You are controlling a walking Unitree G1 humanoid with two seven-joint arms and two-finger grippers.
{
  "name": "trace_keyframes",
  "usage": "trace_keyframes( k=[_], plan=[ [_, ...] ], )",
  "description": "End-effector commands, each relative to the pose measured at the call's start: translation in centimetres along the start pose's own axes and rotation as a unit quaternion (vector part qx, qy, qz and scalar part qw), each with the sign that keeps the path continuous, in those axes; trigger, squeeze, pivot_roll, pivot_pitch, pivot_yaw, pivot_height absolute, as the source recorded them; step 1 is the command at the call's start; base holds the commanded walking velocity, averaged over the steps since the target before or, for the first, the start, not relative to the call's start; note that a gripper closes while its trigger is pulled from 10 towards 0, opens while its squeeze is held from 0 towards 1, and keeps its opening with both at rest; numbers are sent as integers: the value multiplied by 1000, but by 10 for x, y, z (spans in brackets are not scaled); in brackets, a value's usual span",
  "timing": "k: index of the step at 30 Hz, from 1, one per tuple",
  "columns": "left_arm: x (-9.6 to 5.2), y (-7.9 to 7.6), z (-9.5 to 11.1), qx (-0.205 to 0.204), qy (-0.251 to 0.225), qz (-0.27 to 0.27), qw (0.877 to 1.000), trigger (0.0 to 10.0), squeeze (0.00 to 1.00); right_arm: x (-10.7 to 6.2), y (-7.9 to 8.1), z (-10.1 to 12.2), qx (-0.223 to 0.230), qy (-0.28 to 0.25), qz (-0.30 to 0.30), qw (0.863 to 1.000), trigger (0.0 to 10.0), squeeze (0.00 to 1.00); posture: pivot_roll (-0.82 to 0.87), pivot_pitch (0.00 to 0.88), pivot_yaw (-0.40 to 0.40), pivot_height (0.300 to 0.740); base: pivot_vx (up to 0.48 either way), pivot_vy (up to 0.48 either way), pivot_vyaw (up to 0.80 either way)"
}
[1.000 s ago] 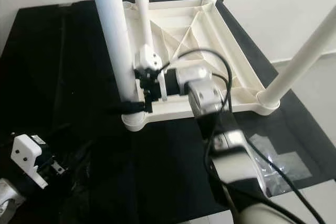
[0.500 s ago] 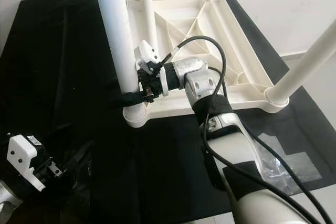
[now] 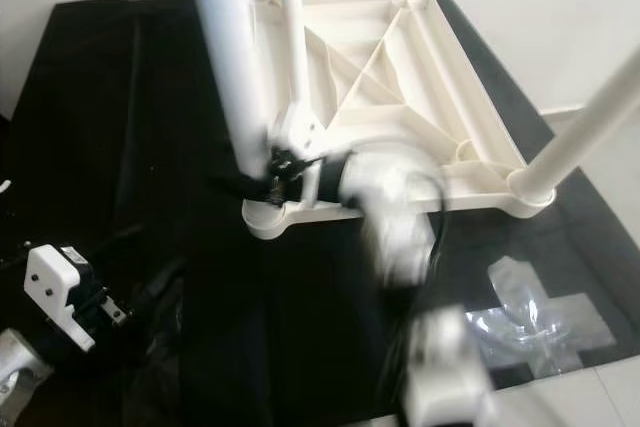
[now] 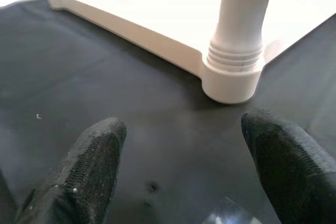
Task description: Building children table
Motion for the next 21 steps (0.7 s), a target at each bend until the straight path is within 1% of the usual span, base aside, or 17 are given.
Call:
trace_keyframes(
  k=[1, 2, 3, 4, 5, 6, 9, 10, 11, 12, 13, 14, 16, 17, 19, 20, 21],
  plan=[
    [-2, 1, -7, -9, 10, 0, 1000, 10000, 0, -30, -16, -61, 18, 113, -115, 987, 0, 0, -121, 247, 10, 740, 0, 0, 0],
    [-2, 1, -7, -9, 10, 0, 1000, 10000, 0, -30, -16, -61, 18, 113, -115, 987, 0, 0, -121, 247, 10, 740, 0, 0, 0],
    [0, 1, -9, -5, 11, -2, 1000, 10000, 0, -27, -7, -59, 10, 108, -106, 988, 0, 0, -125, 239, 12, 740, 0, 0, 0],
    [0, 1, -9, -5, 11, -2, 1000, 10000, 0, -27, -7, -59, 10, 108, -106, 988, 0, 0, -125, 239, 12, 740, 0, 0, 0],
    [1, 1, -10, -3, 11, -4, 1000, 10000, 0, -21, -5, -57, 2, 103, -96, 990, 0, 0, -127, 231, 10, 740, 0, 0, 0],
    [2, 1, -11, -2, 12, -4, 1000, 10000, 0, -18, -5, -57, 1, 102, -90, 991, 0, 0, -119, 224, 1, 740, 0, 0, 0],
    [2, 1, -12, -1, 12, -4, 1000, 10000, 0, -17, -6, -57, 2, 102, -88, 991, 0, 0, -119, 224, 1, 740, 0, 0, 0],
    [3, 4, -12, -3, 11, 4, 1000, 10000, 0, -11, 0, -52, 15, 89, -58, 994, 2471, 0, -119, 219, -1, 740, 0, 0, 0],
    [3, 4, -12, -3, 11, 4, 1000, 10000, 0, -11, 0, -52, 15, 89, -58, 994, 2471, 0, -119, 219, -1, 740, 0, 0, 0],
    [3, 5, -13, -4, 11, 10, 1000, 10000, 0, -7, 5, -48, 23, 79, -35, 996, 10000, 0, -117, 217, 1, 740, 0, 0, 0],
    [3, 5, -13, -4, 11, 10, 1000, 10000, 0, -7, 5, -48, 23, 79, -35, 996, 10000, 0, -117, 217, 1, 740, 0, 0, 0],
    [3, 5, -13, -4, 10, 13, 1000, 10000, 0, -3, 10, -38, 44, 72, 8, 996, 10000, 200, -120, 211, -5, 740, 0, 0, 0],
    [3, 5, -13, -4, 10, 13, 1000, 10000, 0, -3, 10, -38, 44, 72, 8, 996, 10000, 200, -120, 211, -5, 740, 0, 0, 0],
    [4, 5, -14, -5, 10, 14, 1000, 10000, 0, 1, 11, -27, 50, 63, 48, 996, 10000, 1000, -119, 211, -5, 740, 0, 0, 0],
    [4, 5, -14, -5, 10, 14, 1000, 10000, 0, 1, 11, -27, 50, 63, 48, 996, 10000, 1000, -119, 211, -5, 740, 0, 0, 0],
    [4, 3, -13, -4, 9, 11, 1000, 10000, 0, 2, 13, -10, 30, 51, 115, 992, 10000, 1000, -107, 209, -8, 740, 0, 0, 0],
    [5, 1, -13, -3, 9, 8, 1000, 10000, 0, -1, 14, 4, 4, 52, 195, 979, 10000, 1000, -91, 210, -11, 740, 0, 0, 0]
  ],
)
Point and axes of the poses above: a point about 5 cm out from each wrist's last joint towards the gripper, its own x axis pointing out of the wrist towards the gripper, its own z axis along the axis of the wrist's last joint, y = z × x, the point moved 6 cm from there along x, pointing out of the wrist towards the gripper, and after that the axes turned 14 degrees about x, right-handed, at the moved point
